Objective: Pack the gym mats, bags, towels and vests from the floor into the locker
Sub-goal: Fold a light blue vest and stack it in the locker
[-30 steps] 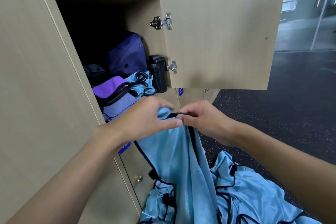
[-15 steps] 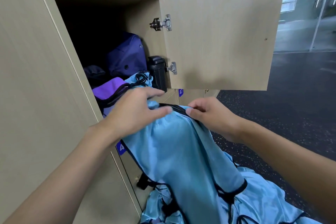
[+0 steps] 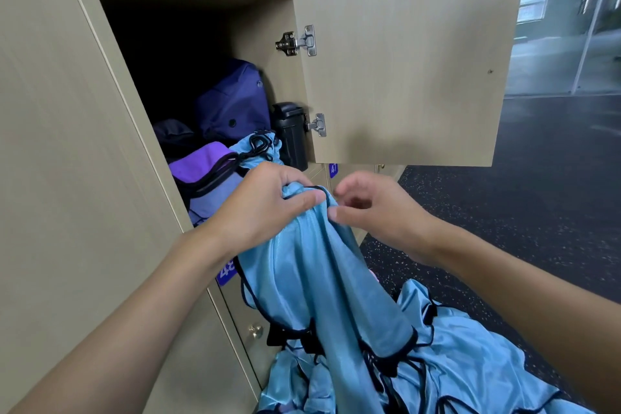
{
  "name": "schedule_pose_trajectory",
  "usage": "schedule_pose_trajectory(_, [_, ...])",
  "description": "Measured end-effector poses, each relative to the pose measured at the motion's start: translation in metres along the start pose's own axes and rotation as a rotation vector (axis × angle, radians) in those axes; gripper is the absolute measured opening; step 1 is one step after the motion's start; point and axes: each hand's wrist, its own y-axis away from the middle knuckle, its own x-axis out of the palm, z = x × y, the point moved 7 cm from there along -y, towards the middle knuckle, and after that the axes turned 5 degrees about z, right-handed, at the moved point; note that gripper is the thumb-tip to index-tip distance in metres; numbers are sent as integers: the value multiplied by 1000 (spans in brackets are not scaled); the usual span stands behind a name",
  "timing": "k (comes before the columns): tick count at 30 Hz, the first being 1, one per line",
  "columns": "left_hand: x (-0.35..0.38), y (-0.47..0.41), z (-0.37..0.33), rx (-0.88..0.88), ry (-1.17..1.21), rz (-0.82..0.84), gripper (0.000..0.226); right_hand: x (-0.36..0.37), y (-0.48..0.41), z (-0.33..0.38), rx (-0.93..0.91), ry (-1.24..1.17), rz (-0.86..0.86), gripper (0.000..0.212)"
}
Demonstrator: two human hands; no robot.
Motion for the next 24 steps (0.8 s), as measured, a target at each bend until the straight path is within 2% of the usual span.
schedule_pose_trajectory(2, [-5,1,0,-3,-8,-15,13,2,0,-1,3,71,-2,8])
schedule_pose_trajectory(7, [-11,2,1,8,40,8,10,-4,1,0,-25,135,-97,14])
schedule_pose_trajectory(10, [-16,0,11,-22,-15,45,2,-8,0,-1,-6,19,-108,16])
schedule_pose_trajectory(15, [7,4,8,-8,3,139,48,-9,-3,2,13,-126,-137,18])
schedule_pose_trajectory(17, [22,3,3,21,39,161,39,-9,-2,6,2,-166,-150,18])
schedule_pose_trajectory(19, [28,2,-1,27,80,147,10,-12,-1,8,-8,-173,-170,17])
schedule_pose_trajectory(20, [28,2,-1,13,114,121,5,-13,-1,7,-4,-169,-176,17])
schedule_pose_trajectory(24, [13,-1,-1,-64,242,-40,22,-17,-1,0,38,-124,-180,9])
